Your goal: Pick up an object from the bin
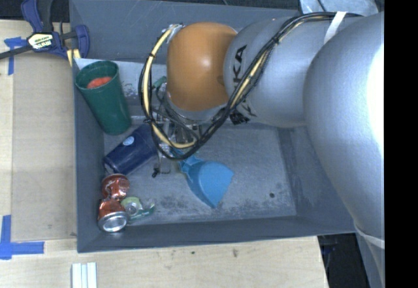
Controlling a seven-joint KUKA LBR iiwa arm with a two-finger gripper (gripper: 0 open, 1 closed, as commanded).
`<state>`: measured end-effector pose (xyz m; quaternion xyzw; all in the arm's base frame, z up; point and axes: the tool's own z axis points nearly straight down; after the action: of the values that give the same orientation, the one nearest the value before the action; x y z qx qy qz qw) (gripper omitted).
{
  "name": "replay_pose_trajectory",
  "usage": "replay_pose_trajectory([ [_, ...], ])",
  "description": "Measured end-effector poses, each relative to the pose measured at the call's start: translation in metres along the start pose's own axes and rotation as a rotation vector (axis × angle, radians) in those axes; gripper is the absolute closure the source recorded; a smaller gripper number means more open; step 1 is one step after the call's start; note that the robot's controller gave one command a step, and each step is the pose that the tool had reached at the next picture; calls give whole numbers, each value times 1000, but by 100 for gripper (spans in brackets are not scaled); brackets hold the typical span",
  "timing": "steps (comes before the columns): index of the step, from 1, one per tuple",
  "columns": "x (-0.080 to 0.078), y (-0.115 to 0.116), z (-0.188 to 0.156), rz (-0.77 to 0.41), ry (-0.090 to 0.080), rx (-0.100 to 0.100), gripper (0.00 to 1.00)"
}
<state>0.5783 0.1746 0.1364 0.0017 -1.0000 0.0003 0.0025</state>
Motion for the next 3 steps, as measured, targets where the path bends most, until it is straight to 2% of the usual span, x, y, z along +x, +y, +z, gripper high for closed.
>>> replay_pose_trajectory([
  [1,-2,-1,-5,3,-8,-1,0],
  [2,-16,19,23,-122,-17,-2,0],
  [3,-15,36,40,-252,6,9,0],
])
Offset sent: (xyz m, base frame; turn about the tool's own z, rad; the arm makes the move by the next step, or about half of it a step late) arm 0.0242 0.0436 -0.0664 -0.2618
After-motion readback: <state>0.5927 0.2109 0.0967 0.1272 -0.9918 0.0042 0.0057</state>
